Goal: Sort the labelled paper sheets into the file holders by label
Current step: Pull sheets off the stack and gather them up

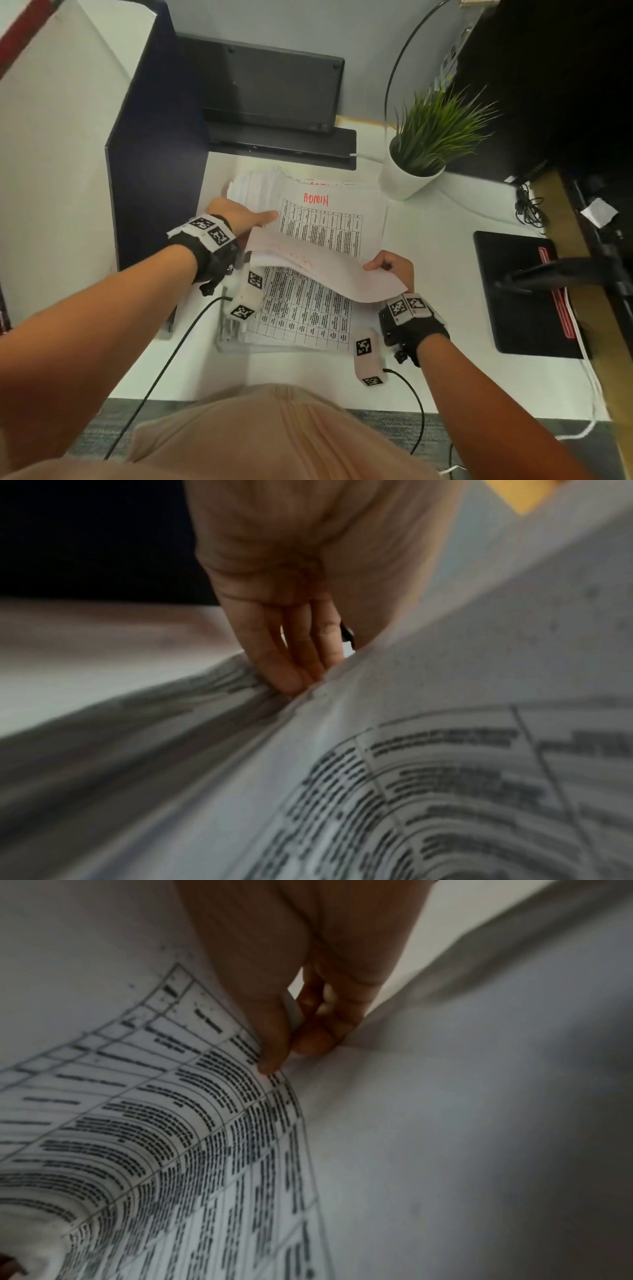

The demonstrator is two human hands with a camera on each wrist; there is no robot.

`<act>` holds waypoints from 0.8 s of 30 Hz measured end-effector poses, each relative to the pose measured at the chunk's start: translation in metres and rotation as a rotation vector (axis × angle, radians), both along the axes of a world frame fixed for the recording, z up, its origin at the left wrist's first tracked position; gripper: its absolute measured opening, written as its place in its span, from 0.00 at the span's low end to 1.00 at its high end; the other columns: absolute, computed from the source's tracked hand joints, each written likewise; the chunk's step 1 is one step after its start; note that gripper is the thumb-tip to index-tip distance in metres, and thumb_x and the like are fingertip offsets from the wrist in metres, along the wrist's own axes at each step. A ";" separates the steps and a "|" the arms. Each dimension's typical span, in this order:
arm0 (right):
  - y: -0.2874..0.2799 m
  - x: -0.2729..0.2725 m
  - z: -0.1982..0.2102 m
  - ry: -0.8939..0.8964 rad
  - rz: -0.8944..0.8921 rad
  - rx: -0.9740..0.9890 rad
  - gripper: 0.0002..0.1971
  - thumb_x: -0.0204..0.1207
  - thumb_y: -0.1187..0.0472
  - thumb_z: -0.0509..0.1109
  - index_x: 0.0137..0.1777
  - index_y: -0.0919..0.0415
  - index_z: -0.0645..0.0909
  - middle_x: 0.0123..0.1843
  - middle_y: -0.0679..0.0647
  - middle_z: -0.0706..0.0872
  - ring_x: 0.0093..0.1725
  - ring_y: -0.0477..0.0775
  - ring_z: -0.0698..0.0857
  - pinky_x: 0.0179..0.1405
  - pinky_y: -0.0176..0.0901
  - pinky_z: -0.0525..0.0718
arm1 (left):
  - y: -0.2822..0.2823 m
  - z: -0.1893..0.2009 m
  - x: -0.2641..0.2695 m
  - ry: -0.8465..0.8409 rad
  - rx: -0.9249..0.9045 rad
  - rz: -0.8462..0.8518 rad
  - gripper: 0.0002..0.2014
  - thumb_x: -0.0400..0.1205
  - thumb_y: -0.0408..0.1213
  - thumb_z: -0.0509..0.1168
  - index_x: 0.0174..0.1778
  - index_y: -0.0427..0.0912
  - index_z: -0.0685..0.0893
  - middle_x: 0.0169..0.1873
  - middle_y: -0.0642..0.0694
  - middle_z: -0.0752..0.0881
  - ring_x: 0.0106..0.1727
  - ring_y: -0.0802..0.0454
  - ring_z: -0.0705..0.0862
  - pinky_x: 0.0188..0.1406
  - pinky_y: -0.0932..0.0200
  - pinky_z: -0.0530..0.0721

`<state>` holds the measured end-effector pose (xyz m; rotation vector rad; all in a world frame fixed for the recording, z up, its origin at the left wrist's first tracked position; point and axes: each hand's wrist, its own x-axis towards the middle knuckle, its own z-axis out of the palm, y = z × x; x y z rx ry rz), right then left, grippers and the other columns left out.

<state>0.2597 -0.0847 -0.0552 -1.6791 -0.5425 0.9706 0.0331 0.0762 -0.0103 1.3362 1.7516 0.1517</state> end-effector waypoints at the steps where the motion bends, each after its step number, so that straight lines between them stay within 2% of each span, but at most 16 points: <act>1: 0.000 -0.001 0.001 -0.055 0.037 0.001 0.22 0.61 0.89 0.61 0.25 0.60 0.77 0.23 0.52 0.78 0.25 0.42 0.77 0.26 0.29 0.75 | -0.001 0.000 0.002 0.071 0.054 -0.082 0.26 0.65 0.59 0.76 0.46 0.41 0.86 0.40 0.43 0.89 0.37 0.51 0.86 0.32 0.59 0.84; 3: -0.001 -0.003 0.004 -0.119 0.087 0.054 0.24 0.62 0.90 0.63 0.28 0.57 0.79 0.28 0.53 0.77 0.24 0.37 0.79 0.25 0.27 0.75 | -0.005 -0.001 0.006 0.129 0.142 -0.153 0.18 0.66 0.54 0.77 0.36 0.41 0.88 0.34 0.46 0.89 0.30 0.57 0.82 0.23 0.65 0.76; 6: -0.002 -0.004 0.007 -0.157 0.091 0.121 0.22 0.60 0.92 0.64 0.32 0.64 0.82 0.29 0.53 0.76 0.25 0.34 0.81 0.25 0.21 0.75 | -0.009 -0.007 0.007 0.084 0.172 -0.134 0.13 0.69 0.45 0.77 0.34 0.36 0.89 0.29 0.44 0.87 0.26 0.55 0.80 0.21 0.66 0.76; 8: -0.002 -0.005 0.006 -0.181 0.061 0.105 0.16 0.59 0.91 0.66 0.34 0.70 0.83 0.34 0.56 0.76 0.33 0.42 0.79 0.32 0.27 0.76 | -0.010 -0.009 0.006 0.068 0.181 -0.149 0.11 0.71 0.42 0.76 0.33 0.35 0.88 0.29 0.43 0.86 0.28 0.52 0.81 0.24 0.65 0.77; 9: -0.003 -0.006 0.006 -0.144 0.040 0.082 0.16 0.60 0.90 0.66 0.33 0.68 0.82 0.35 0.57 0.76 0.35 0.48 0.78 0.33 0.32 0.76 | -0.011 -0.010 0.006 0.067 0.191 -0.165 0.11 0.72 0.41 0.75 0.31 0.36 0.87 0.29 0.43 0.86 0.29 0.51 0.82 0.25 0.65 0.77; 10: -0.003 -0.005 0.006 -0.101 0.024 0.070 0.18 0.61 0.89 0.65 0.31 0.64 0.80 0.35 0.57 0.77 0.34 0.50 0.77 0.32 0.33 0.76 | -0.011 -0.010 0.007 0.068 0.204 -0.186 0.11 0.74 0.40 0.74 0.30 0.37 0.87 0.29 0.44 0.86 0.29 0.50 0.82 0.26 0.64 0.77; 12: -0.003 -0.005 0.007 -0.069 0.026 0.076 0.21 0.64 0.89 0.64 0.31 0.59 0.79 0.33 0.56 0.78 0.26 0.40 0.79 0.24 0.27 0.75 | -0.013 -0.012 0.009 0.072 0.233 -0.224 0.10 0.75 0.39 0.72 0.32 0.37 0.87 0.30 0.43 0.86 0.29 0.50 0.81 0.27 0.63 0.77; 14: -0.003 -0.007 0.009 -0.119 0.050 0.090 0.21 0.64 0.88 0.66 0.32 0.58 0.79 0.32 0.54 0.79 0.21 0.34 0.78 0.22 0.22 0.73 | -0.015 -0.012 0.009 0.082 0.264 -0.258 0.10 0.77 0.38 0.70 0.36 0.35 0.88 0.32 0.42 0.86 0.30 0.50 0.80 0.28 0.63 0.75; 17: -0.003 -0.009 0.006 -0.136 0.023 0.081 0.17 0.65 0.83 0.72 0.30 0.60 0.79 0.31 0.56 0.80 0.26 0.37 0.79 0.27 0.26 0.78 | -0.018 -0.010 0.009 0.100 0.304 -0.312 0.11 0.79 0.36 0.67 0.38 0.31 0.88 0.35 0.37 0.87 0.33 0.48 0.81 0.32 0.60 0.75; 20: -0.003 -0.011 0.002 -0.187 -0.016 -0.008 0.13 0.62 0.73 0.80 0.30 0.60 0.79 0.32 0.56 0.82 0.31 0.49 0.79 0.33 0.38 0.80 | -0.021 -0.007 0.009 0.119 0.352 -0.364 0.12 0.80 0.35 0.64 0.39 0.29 0.87 0.37 0.33 0.88 0.35 0.44 0.82 0.35 0.58 0.77; 22: -0.004 -0.010 0.000 -0.210 -0.041 -0.011 0.14 0.61 0.72 0.81 0.29 0.59 0.78 0.30 0.54 0.82 0.29 0.46 0.79 0.31 0.33 0.79 | -0.025 -0.006 0.008 0.111 0.468 -0.372 0.10 0.80 0.35 0.64 0.43 0.32 0.87 0.39 0.36 0.88 0.38 0.44 0.83 0.37 0.58 0.77; 24: -0.004 -0.009 0.000 -0.238 -0.017 0.027 0.17 0.61 0.75 0.80 0.26 0.57 0.77 0.26 0.51 0.79 0.24 0.35 0.76 0.26 0.25 0.75 | -0.032 -0.003 0.007 0.045 0.649 -0.373 0.08 0.79 0.33 0.66 0.49 0.35 0.88 0.41 0.40 0.88 0.37 0.50 0.82 0.40 0.61 0.78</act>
